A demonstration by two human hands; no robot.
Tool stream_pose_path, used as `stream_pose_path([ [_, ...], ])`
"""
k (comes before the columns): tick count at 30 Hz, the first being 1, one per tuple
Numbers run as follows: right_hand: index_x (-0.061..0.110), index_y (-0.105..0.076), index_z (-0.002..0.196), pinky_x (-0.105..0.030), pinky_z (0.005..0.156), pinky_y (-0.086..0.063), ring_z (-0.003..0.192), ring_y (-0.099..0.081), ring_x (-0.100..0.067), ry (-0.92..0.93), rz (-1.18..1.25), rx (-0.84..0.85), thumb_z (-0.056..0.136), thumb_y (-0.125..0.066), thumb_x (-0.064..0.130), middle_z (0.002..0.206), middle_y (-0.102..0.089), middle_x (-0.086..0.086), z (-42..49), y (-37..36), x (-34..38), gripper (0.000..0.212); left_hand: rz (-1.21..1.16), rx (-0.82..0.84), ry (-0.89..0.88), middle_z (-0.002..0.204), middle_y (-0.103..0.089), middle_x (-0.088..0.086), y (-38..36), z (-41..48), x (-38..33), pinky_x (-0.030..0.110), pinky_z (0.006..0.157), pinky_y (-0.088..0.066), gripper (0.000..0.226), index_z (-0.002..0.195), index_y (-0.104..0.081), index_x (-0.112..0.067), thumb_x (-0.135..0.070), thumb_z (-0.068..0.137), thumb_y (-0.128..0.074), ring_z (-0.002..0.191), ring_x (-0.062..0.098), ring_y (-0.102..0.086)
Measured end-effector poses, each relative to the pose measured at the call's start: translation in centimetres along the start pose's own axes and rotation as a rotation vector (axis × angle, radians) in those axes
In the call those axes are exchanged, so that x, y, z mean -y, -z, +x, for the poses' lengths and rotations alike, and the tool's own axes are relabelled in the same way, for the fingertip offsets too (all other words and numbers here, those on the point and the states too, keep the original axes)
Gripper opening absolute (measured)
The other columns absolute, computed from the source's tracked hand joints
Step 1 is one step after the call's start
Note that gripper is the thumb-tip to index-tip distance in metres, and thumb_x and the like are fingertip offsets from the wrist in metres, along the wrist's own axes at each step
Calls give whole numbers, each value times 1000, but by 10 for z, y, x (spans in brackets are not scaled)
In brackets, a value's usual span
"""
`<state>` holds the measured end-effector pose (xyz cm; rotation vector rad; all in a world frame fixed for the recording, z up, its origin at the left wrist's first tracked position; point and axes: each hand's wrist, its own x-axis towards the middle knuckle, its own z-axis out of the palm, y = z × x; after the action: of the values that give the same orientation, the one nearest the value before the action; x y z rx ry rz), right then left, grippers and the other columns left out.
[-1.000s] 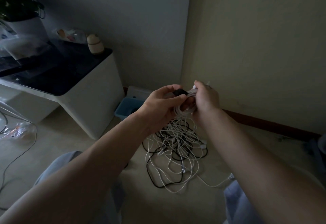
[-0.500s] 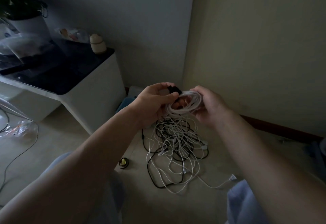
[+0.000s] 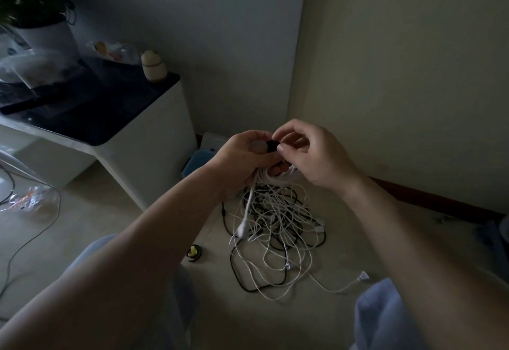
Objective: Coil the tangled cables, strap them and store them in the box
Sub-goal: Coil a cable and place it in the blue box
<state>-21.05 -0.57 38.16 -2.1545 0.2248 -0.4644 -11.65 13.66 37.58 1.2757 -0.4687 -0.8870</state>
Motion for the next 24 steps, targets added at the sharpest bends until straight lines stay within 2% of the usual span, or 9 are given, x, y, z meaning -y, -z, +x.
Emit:
stream_pose_path([
  [4, 22, -71, 88, -35, 75, -61, 73, -64, -11, -129, 161, 10, 89, -72, 5, 81, -69, -1, 2, 5, 2, 17, 53, 26, -18, 80, -76, 14, -3, -1, 1, 23, 60, -59, 28, 105, -61, -5, 4, 81, -69, 64, 17, -73],
  [5, 20, -72, 87, -34, 73, -60, 72, -65, -11, -175, 235, 19, 90, -71, 4, 79, -69, -3, 3, 7, 2, 16, 82, 28, -20, 80, -76, 13, -4, -1, 1, 23, 60, -59, 28, 106, -61, -7, 4, 82, -69, 64, 17, -73],
  [8, 20, -74, 88, -20, 64, -50, 67, -65, -2, -282, 358, 44, 93, -68, 9, 73, -70, 4, 4, 8, 2, 14, 226, 11, -8, 84, -77, 12, -5, -1, 3, 22, 61, -58, 31, 114, -59, -8, 6, 88, -67, 69, 17, -75],
  [11, 21, -76, 91, -19, 66, -46, 68, -64, 0, -367, 408, 44, 95, -65, 14, 71, -69, 9, 5, 8, 2, 13, 333, 1, -6, 89, -77, 16, -5, -1, 4, 24, 62, -58, 40, 124, -56, -6, 6, 87, -69, 72, 20, -75],
  [15, 16, -76, 90, -16, 55, -49, 63, -66, -3, -407, 520, -4, 93, -68, 13, 70, -71, 4, 4, 6, 7, 9, 309, 14, 7, 78, -77, 8, -7, 0, 6, 20, 59, -57, 34, 112, -59, -9, 10, 86, -68, 67, 18, -75],
  [17, 17, -76, 89, -16, 53, -49, 61, -66, -3, -423, 528, -36, 91, -72, 15, 73, -73, 3, 5, 4, 9, 5, 293, 21, 23, 79, -77, 10, -7, 0, 7, 21, 59, -57, 30, 110, -61, -5, 12, 86, -69, 68, 19, -75],
  [21, 19, -75, 81, -17, 47, -44, 54, -59, -4, -502, 553, -61, 87, -74, 15, 71, -74, 4, 6, 4, 11, 7, 376, 15, 32, 96, -74, 25, -9, 0, 11, 31, 71, -63, 29, 111, -64, 2, 9, 84, -72, 84, 31, -76],
  [24, 23, -76, 83, -18, 45, -43, 54, -58, -3, -454, 427, -41, 87, -67, 14, 69, -69, 10, 5, 6, 8, 14, 376, 12, 25, 93, -76, 19, -10, 1, 12, 36, 77, -63, 27, 106, -66, -4, 8, 83, -74, 89, 34, -75],
])
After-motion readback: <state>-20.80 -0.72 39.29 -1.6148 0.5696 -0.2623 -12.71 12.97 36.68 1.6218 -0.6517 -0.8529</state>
